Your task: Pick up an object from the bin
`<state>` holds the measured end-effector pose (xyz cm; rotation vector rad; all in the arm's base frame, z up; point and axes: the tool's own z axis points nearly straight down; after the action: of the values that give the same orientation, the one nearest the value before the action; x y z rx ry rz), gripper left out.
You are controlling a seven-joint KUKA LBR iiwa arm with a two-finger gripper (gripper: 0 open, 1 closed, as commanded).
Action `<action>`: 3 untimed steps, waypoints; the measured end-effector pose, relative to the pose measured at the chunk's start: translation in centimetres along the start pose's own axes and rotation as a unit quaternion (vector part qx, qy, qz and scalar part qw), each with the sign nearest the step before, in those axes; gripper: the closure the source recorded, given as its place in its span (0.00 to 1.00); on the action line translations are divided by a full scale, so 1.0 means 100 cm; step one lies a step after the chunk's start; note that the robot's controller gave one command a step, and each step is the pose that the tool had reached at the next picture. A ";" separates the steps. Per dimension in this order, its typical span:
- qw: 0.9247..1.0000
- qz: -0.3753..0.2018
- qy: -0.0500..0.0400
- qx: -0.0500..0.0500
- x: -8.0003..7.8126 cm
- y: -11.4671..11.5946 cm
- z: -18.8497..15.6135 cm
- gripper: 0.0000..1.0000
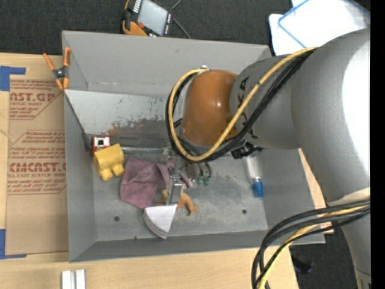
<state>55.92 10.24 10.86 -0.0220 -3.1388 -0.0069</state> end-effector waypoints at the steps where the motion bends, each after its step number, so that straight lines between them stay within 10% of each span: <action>1: 1.000 -0.005 -0.007 0.000 0.024 -0.005 -0.008 0.00; 2: 1.000 0.011 -0.011 -0.003 0.004 0.003 0.034 1.00; 3: 1.000 0.011 -0.012 -0.003 0.004 0.002 0.035 1.00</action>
Offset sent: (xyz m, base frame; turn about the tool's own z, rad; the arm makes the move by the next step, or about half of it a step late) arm -0.0082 0.0002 -0.0386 0.0221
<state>55.49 10.49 7.38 -0.0568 -3.1617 -0.0168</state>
